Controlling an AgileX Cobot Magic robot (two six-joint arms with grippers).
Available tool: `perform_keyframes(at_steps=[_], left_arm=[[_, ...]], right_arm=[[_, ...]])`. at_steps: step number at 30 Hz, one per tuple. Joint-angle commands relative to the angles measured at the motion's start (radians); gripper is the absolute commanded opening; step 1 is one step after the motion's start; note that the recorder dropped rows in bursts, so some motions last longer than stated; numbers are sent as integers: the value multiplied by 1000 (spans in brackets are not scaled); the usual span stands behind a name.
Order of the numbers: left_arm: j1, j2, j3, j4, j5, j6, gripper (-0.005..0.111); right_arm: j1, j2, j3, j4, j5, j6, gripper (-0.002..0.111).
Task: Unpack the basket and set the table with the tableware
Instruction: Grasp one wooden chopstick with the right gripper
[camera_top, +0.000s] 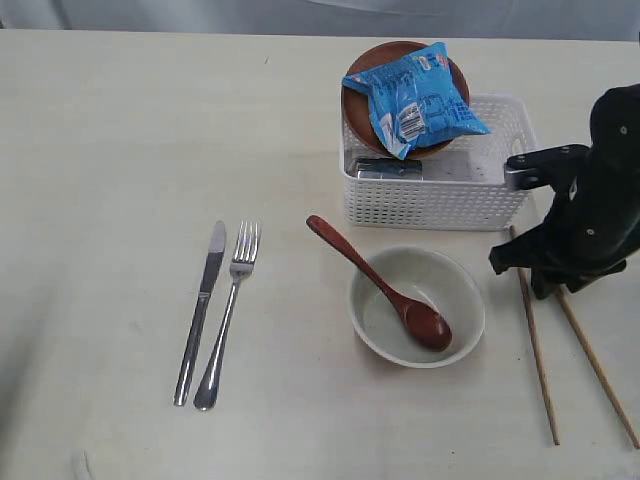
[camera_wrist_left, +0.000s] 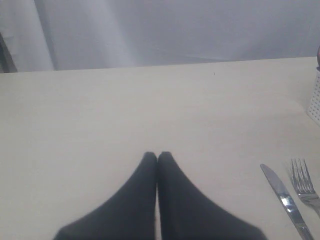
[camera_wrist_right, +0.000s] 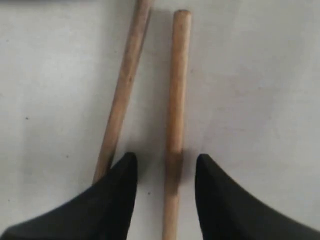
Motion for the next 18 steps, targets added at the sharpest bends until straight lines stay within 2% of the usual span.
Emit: perform_keyframes(at_steps=[1,6,7,18], left_arm=[[3,-3,4,3,-2,6,0],[3,-3,4,3,-2,6,0],[3,-3,4,3,-2,6,0],[3,-3,4,3,-2,6,0]], right_arm=[[-7,48,10,-15,-8,3,32],[-7,48,10,-47,21,-2,3],[-7,48,10,-55,35,-2,0],[-7,-40,10,-78,119,0,0]])
